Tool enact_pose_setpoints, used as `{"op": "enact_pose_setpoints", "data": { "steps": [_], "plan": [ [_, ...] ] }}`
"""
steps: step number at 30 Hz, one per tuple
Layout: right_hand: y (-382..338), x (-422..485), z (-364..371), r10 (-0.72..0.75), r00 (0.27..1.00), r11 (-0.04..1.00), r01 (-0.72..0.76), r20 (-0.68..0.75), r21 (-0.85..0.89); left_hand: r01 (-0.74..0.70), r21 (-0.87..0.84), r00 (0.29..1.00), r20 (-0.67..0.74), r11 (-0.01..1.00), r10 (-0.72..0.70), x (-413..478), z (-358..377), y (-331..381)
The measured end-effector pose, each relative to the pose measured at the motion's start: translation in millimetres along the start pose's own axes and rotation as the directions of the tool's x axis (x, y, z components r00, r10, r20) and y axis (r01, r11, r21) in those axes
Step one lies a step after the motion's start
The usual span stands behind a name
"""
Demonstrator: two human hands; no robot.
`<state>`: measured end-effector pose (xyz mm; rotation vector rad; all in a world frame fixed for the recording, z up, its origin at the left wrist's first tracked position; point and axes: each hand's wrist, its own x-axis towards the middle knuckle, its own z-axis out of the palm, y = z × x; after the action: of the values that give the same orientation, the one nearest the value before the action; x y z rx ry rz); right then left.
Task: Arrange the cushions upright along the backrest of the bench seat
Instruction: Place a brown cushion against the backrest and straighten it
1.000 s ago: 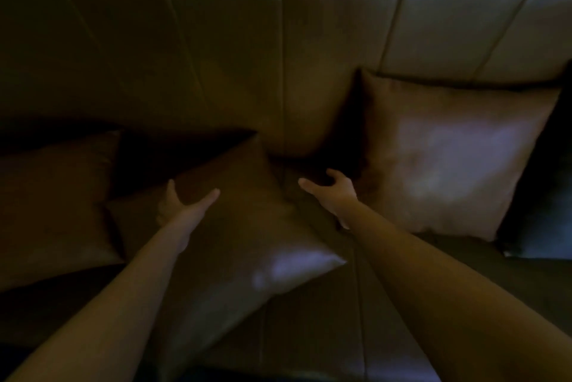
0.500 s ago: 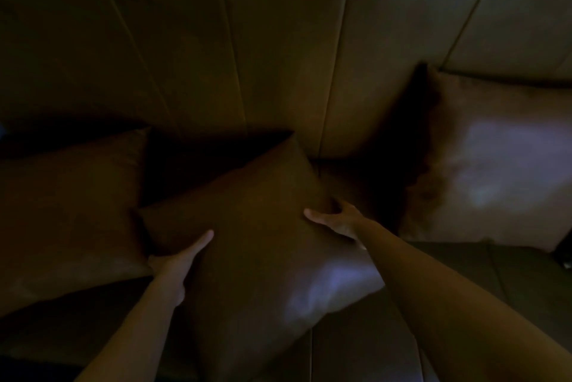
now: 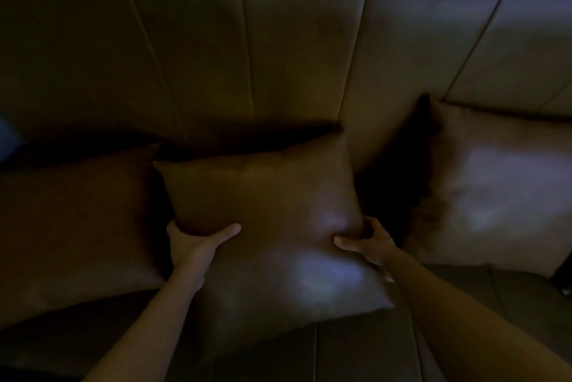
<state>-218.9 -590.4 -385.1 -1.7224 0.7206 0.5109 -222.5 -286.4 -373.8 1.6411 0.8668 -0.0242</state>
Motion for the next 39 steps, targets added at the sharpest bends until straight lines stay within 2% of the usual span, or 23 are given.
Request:
{"op": "enact_pose_setpoints", "data": {
  "steps": [3,7,10,14,20,26,31,39],
  "plan": [
    [-11.2,3.2,-7.0,-0.069,0.997,0.992,0.072,-0.028,0.102,-0.121,-0.024,0.992,0.035,0.992,0.122,7.1,9.0,24.5],
    [-25.0,13.8,-8.2,-0.123,0.987,0.982,0.137,-0.105,0.129,-0.214,-0.025,0.971,0.099,0.976,0.216,27.5,24.7,49.1],
    [-25.6,27.4,-5.5,-0.13,0.978,0.977,0.154,-0.163,0.148,-0.243,-0.034,0.949,0.201,0.97,0.245,48.7,35.3,58.4],
    [-24.6,41.5,-0.1,-0.125,0.971,0.977,0.156,-0.202,0.146,-0.192,-0.085,0.926,0.314,0.978,0.21,70.6,46.4,65.0],
    [-23.7,43.2,-4.6,-0.122,0.956,0.962,0.18,-0.266,0.206,-0.243,-0.077,0.927,0.276,0.967,0.255,73.5,53.5,67.1],
    [-32.8,40.9,-30.9,-0.109,0.945,0.951,0.189,-0.307,0.245,-0.369,-0.052,0.876,0.315,0.928,0.366,64.9,76.6,98.8],
    [-38.0,45.3,-30.5,-0.111,0.948,0.971,0.168,-0.297,0.172,-0.276,0.012,0.906,0.336,0.961,0.256,75.2,83.3,91.7],
    [-36.4,45.5,-47.7,-0.113,0.951,0.975,0.162,-0.288,0.152,-0.253,-0.018,0.915,0.32,0.967,0.245,67.6,86.6,78.2]
  ]
}}
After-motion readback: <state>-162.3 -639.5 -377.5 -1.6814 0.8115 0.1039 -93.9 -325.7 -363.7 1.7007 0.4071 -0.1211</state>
